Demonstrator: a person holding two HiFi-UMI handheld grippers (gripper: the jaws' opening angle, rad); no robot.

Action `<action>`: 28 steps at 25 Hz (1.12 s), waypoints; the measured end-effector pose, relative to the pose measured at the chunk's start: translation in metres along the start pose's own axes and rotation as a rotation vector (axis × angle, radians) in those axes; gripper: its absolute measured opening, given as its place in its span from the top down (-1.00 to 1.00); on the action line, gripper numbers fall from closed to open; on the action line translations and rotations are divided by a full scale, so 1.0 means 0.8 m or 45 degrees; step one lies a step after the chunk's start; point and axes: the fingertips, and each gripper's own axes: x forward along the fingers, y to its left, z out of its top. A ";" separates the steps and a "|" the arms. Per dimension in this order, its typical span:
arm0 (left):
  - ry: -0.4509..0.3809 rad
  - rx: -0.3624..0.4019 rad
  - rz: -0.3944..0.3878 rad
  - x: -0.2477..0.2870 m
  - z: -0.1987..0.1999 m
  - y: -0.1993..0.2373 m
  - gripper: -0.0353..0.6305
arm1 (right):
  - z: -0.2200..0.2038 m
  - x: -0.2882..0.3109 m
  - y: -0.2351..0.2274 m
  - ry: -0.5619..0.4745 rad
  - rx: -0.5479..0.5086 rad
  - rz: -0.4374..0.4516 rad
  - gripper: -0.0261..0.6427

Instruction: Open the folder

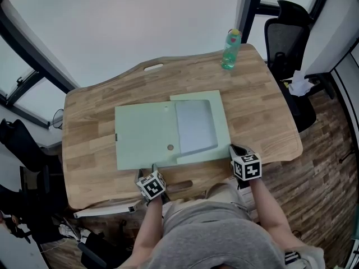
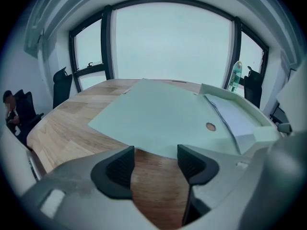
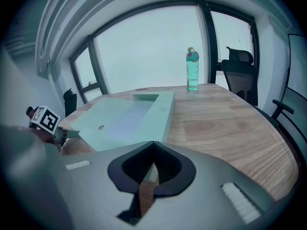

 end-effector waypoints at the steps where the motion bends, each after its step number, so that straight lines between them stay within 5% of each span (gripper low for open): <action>1: -0.001 -0.002 0.004 0.000 0.000 0.001 0.05 | 0.000 0.000 0.000 0.000 0.001 -0.002 0.91; 8: 0.006 -0.076 0.009 0.001 -0.002 0.014 -0.20 | -0.001 -0.001 0.000 -0.002 -0.002 -0.015 0.91; 20: -0.058 -0.129 0.009 -0.008 0.004 0.013 -0.19 | -0.001 0.001 0.000 -0.010 -0.017 -0.010 0.91; 28: -0.067 -0.064 -0.125 -0.037 0.000 -0.028 -0.08 | -0.006 -0.010 0.012 0.000 -0.104 -0.027 0.91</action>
